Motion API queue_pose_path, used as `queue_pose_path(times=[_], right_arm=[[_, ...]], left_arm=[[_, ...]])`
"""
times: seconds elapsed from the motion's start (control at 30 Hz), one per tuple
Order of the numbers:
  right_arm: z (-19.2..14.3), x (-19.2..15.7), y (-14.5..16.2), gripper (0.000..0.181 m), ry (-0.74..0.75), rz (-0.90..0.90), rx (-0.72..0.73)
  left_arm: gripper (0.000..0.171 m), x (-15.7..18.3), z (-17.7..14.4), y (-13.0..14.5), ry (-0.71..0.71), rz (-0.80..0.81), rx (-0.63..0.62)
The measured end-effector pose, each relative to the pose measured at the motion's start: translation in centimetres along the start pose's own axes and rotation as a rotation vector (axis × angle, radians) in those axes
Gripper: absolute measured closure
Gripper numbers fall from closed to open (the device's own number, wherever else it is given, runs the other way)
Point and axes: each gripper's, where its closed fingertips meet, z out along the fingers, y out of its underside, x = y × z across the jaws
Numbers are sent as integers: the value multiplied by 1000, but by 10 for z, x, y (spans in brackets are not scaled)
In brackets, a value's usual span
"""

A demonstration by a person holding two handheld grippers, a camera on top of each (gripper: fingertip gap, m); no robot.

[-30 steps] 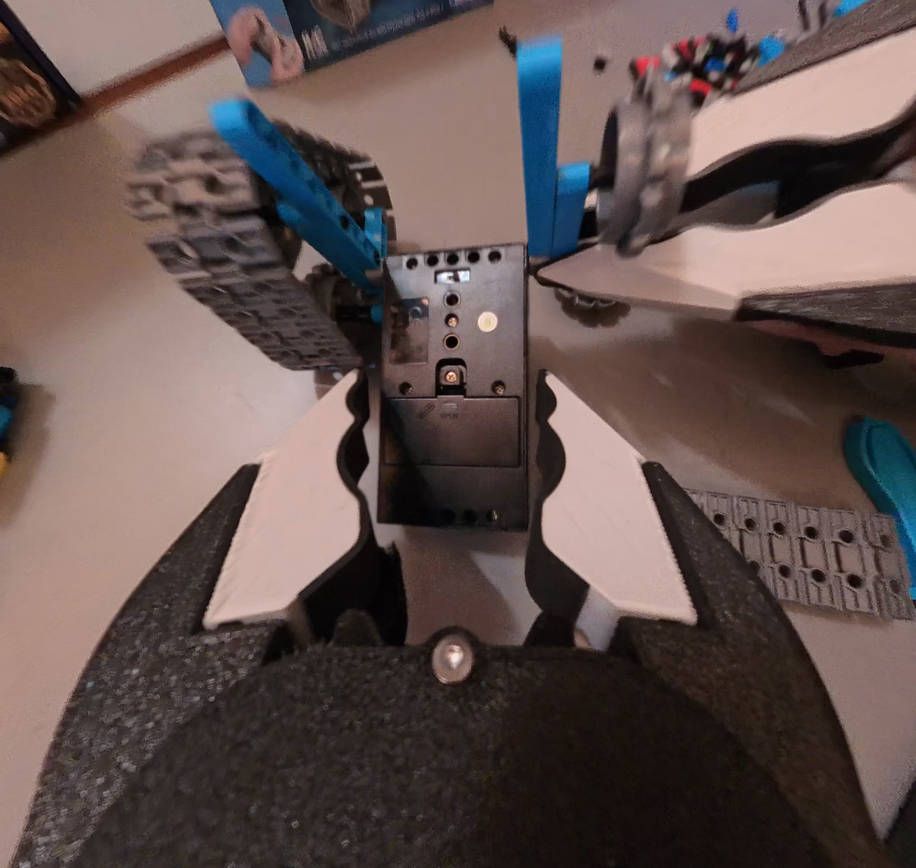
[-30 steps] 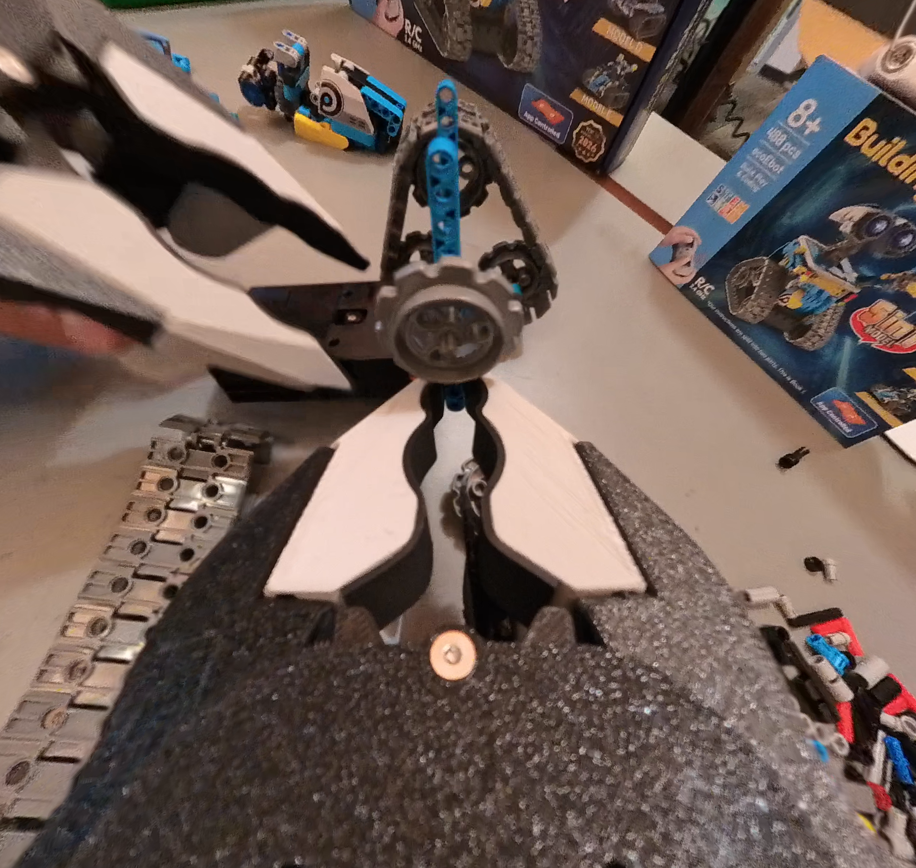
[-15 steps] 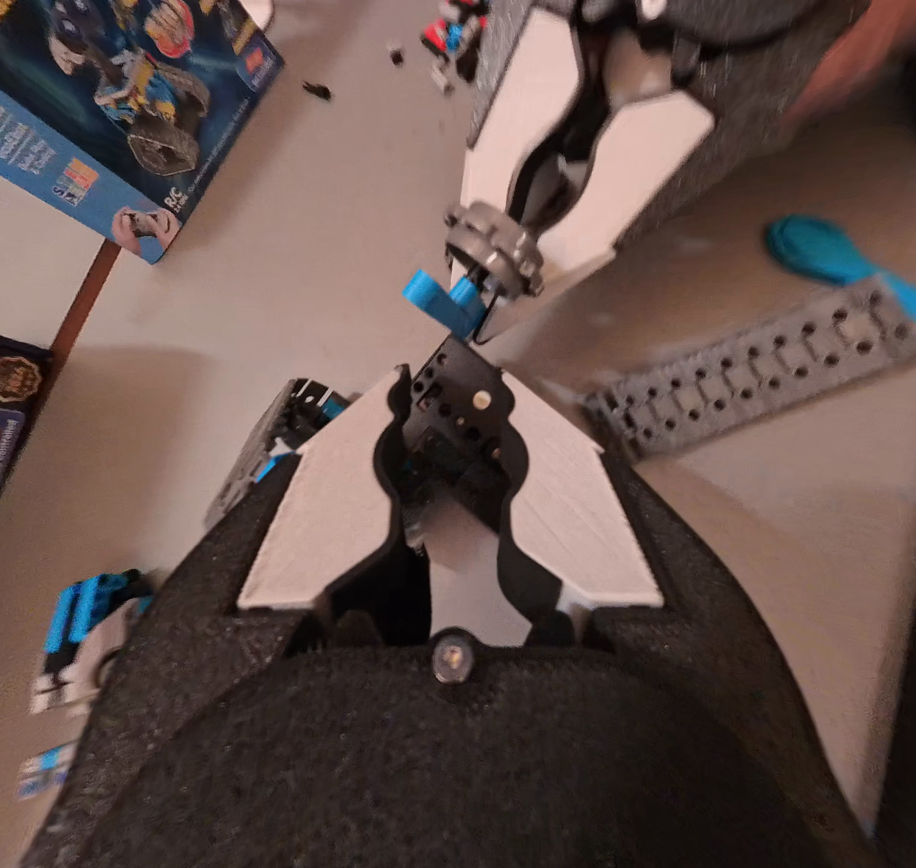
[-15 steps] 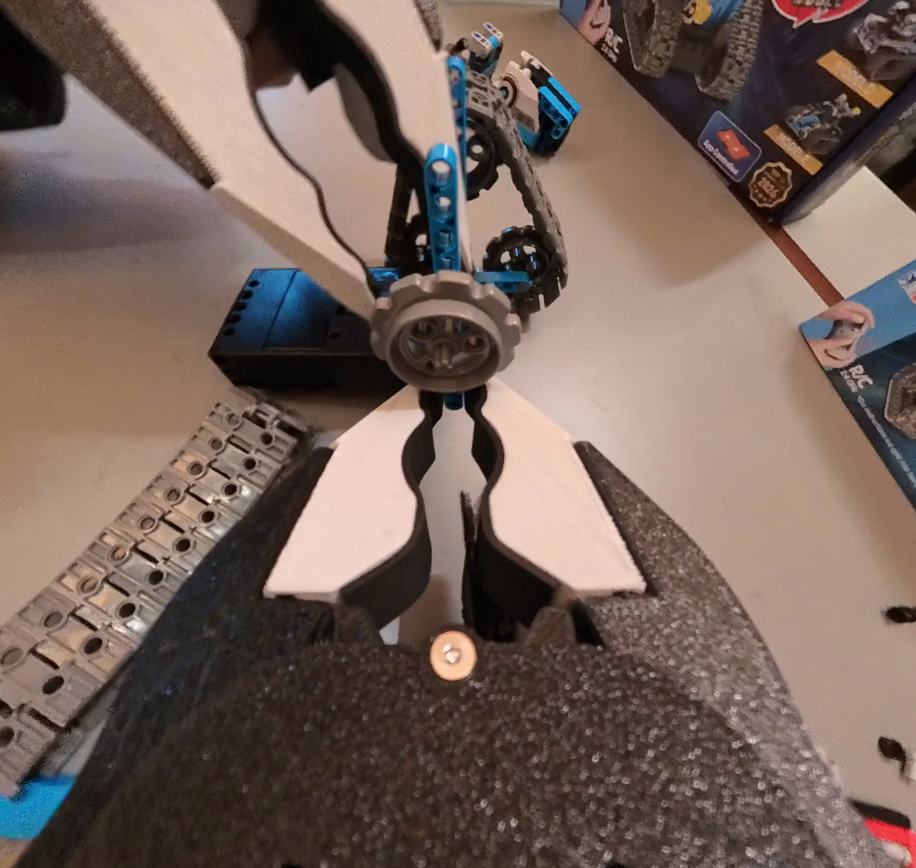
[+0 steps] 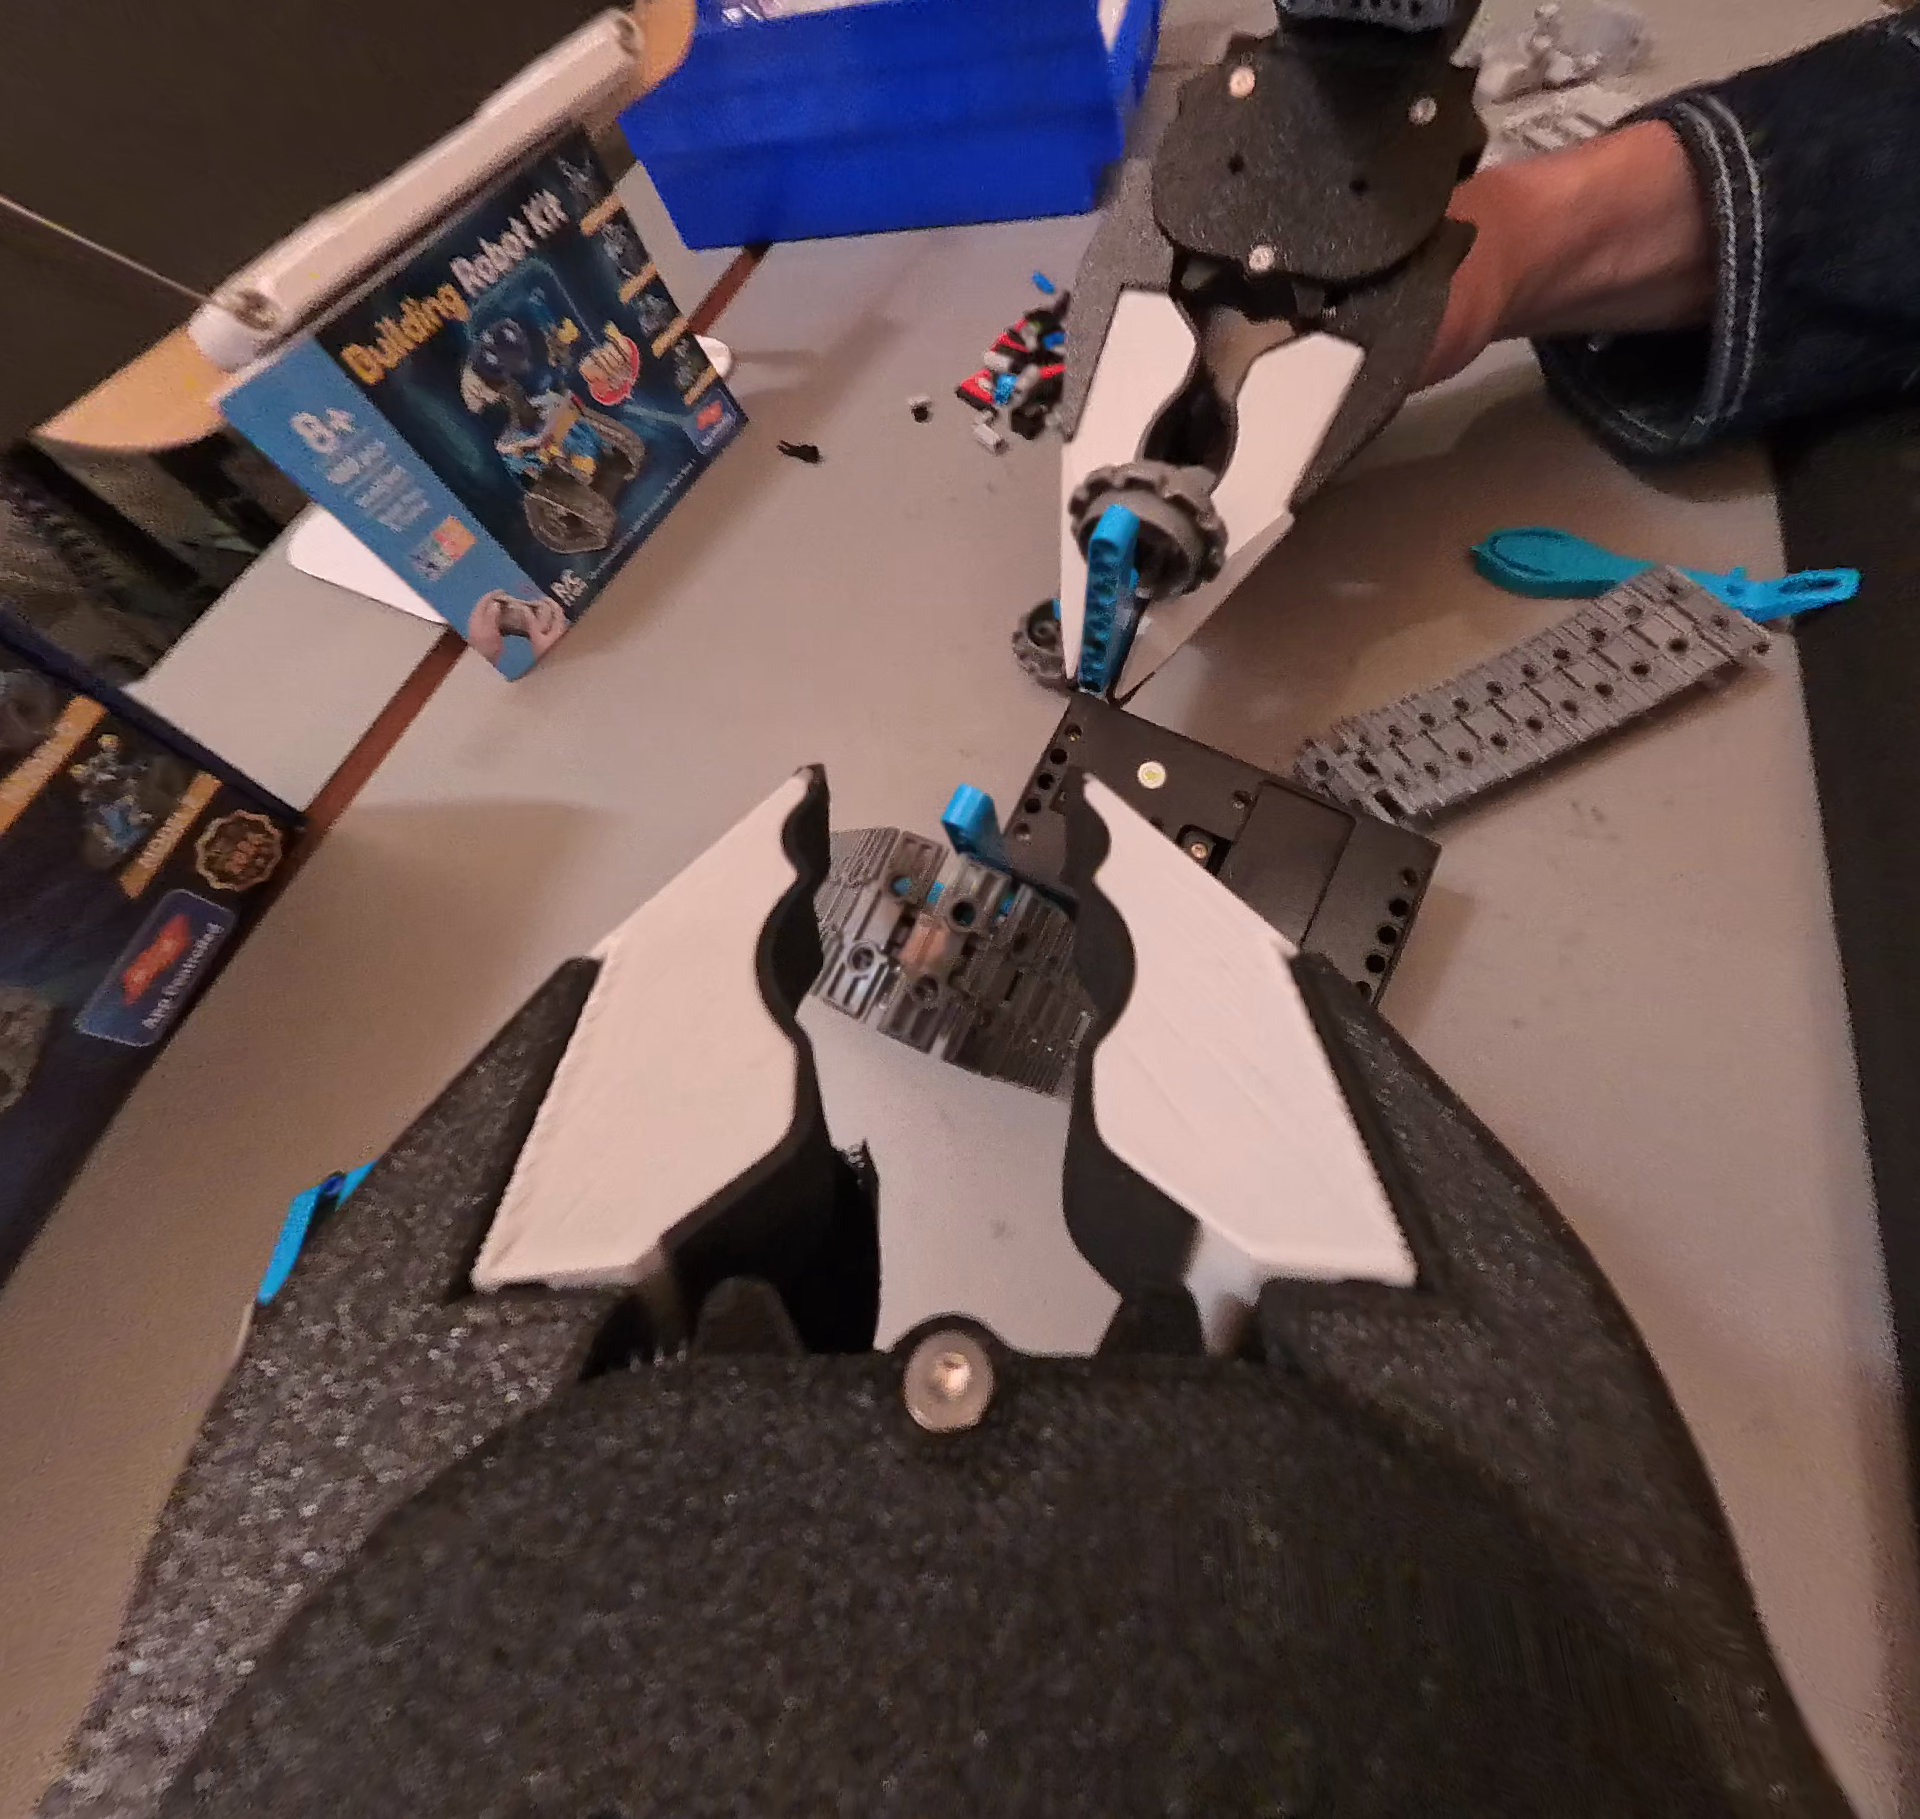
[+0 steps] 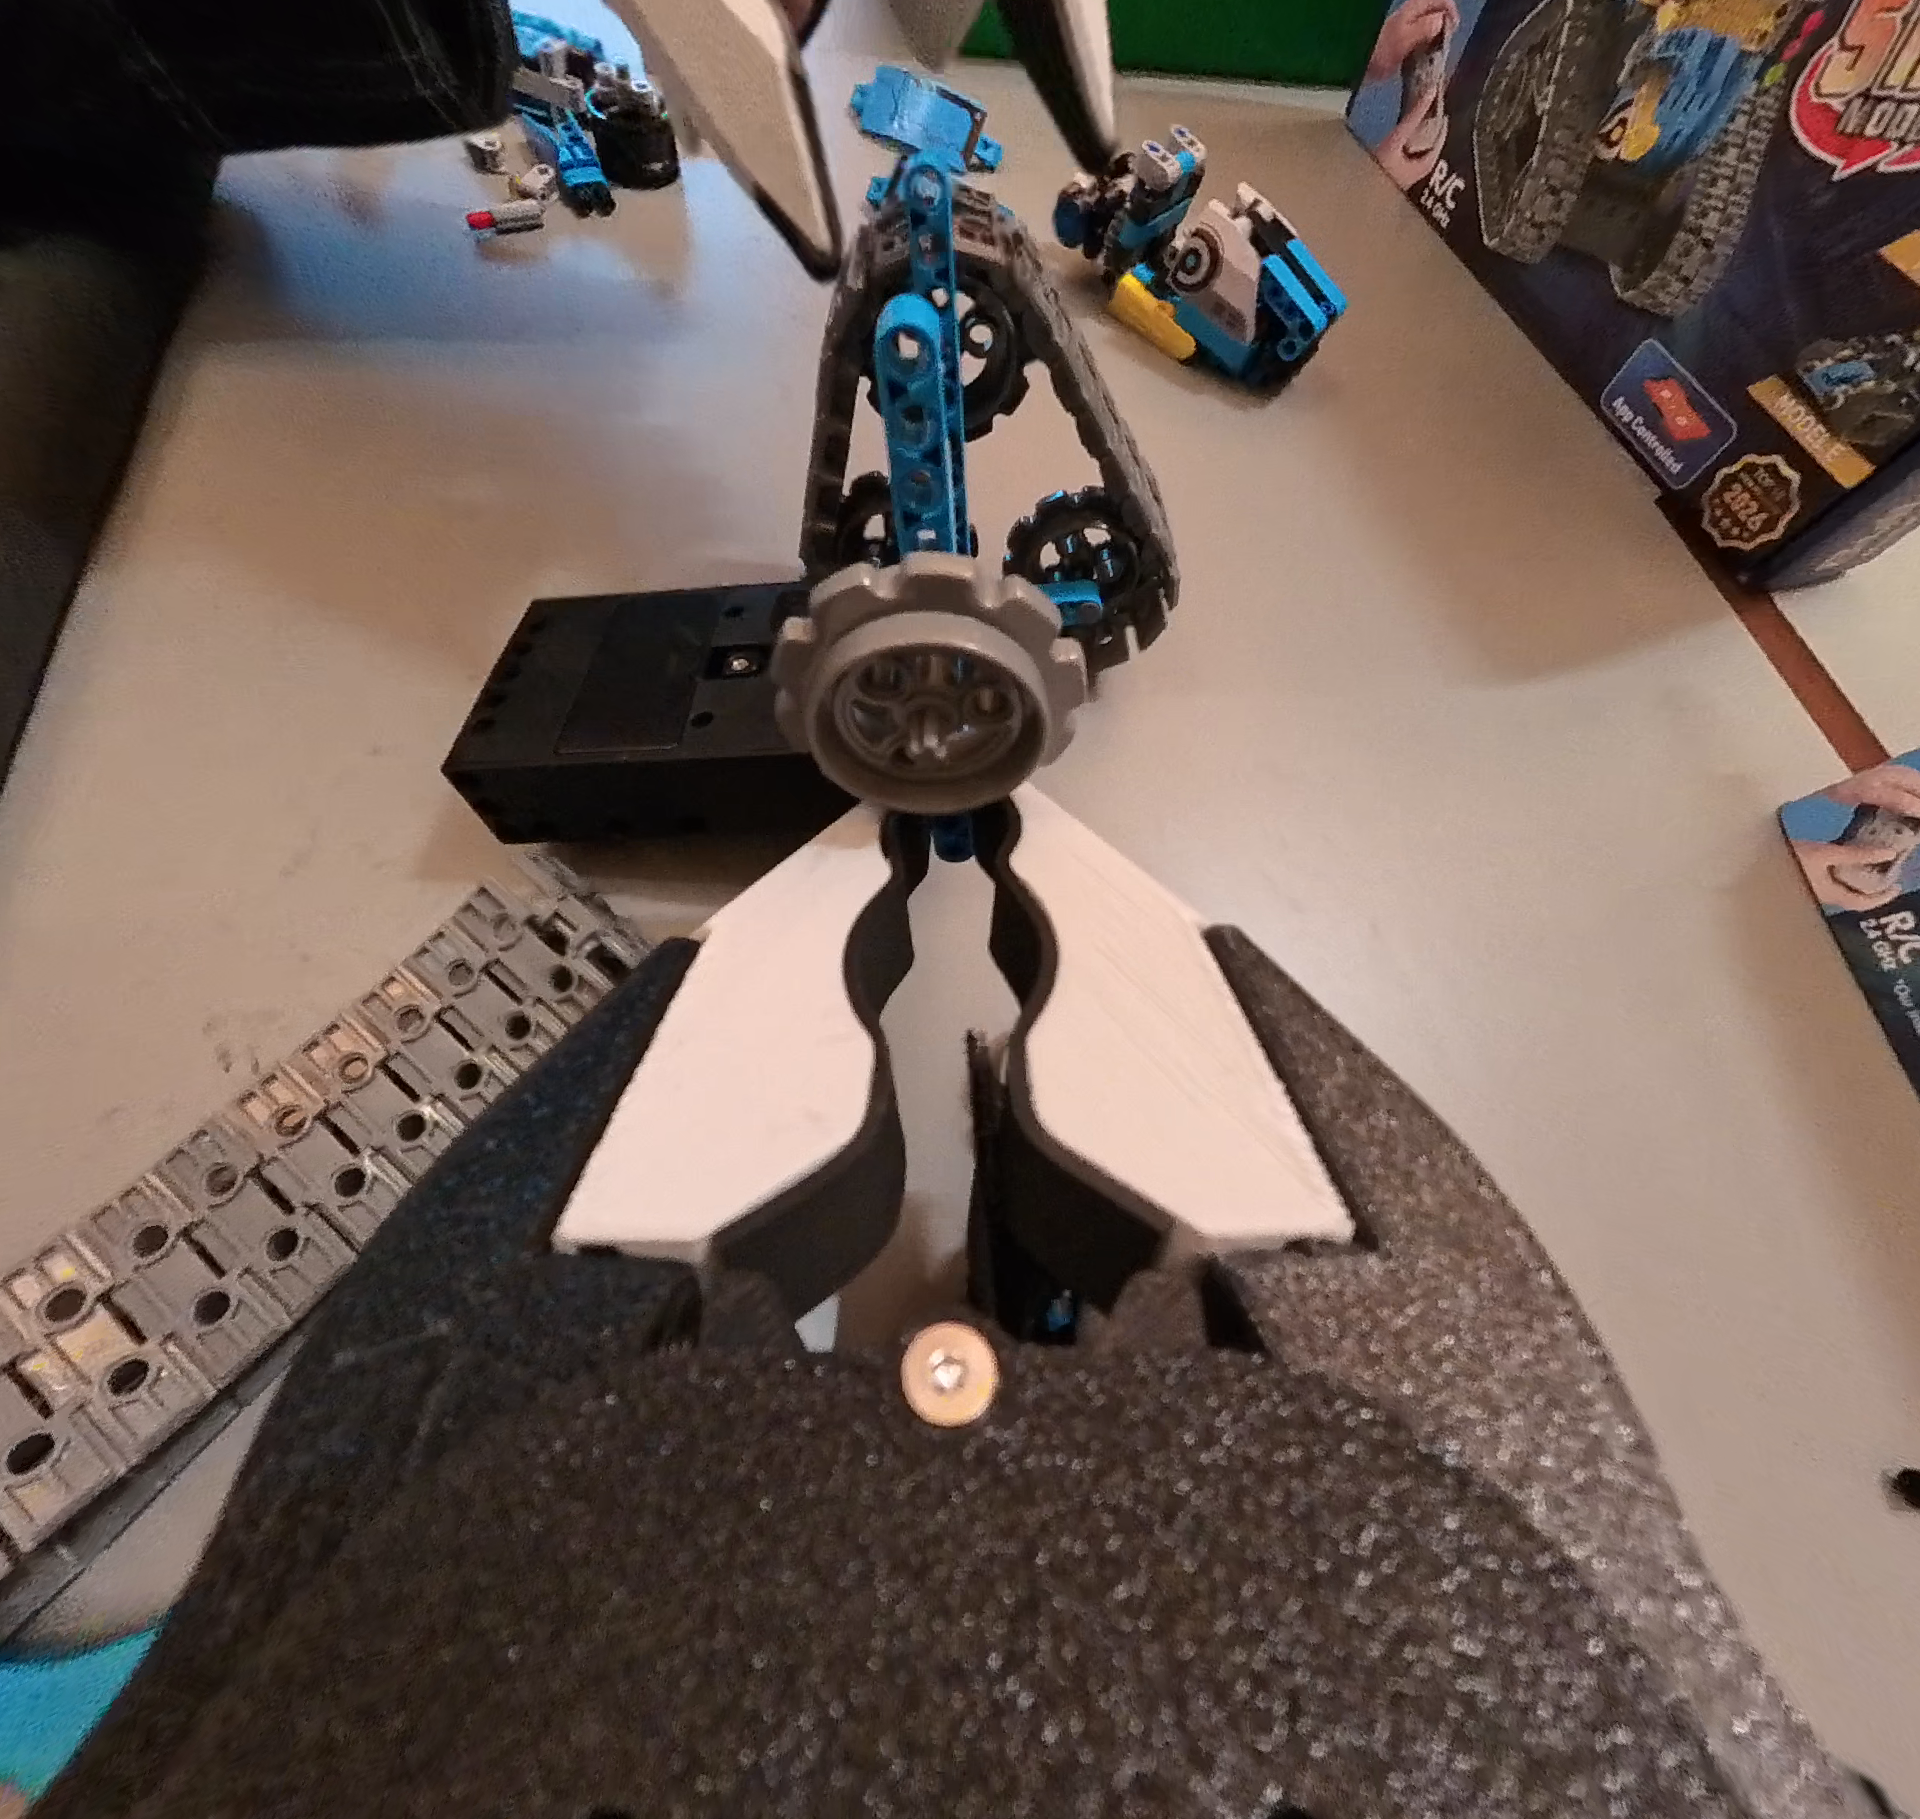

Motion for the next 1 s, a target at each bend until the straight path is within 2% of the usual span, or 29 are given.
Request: queue_pose_path(times=[0.07,0.13,0.2,0.27,0.5,0.8,0.9,1.0], right_arm=[[2,-5,-3,175,-8,-23,9],[3,-8,-5,175,-22,-28,22],[4,-6,-2,175,-25,-21,21],[3,-5,-1,175,-37,-8,37],[-8,-12,-4,175,-151,15,99],[-19,-14,-9,175,-178,10,132],[-17,-11,-10,175,-163,26,123],[-6,-10,-3,176,-138,53,53]], left_arm=[[129,4,6,2,31,35,-16],[149,14,12,7,78,72,-47],[154,12,15,16,53,106,-91],[162,15,12,16,67,114,-73],[164,30,-1,22,133,83,-59],[165,33,-5,24,164,42,-61],[165,32,-4,22,143,29,-81],[165,29,9,14,55,59,-128]])
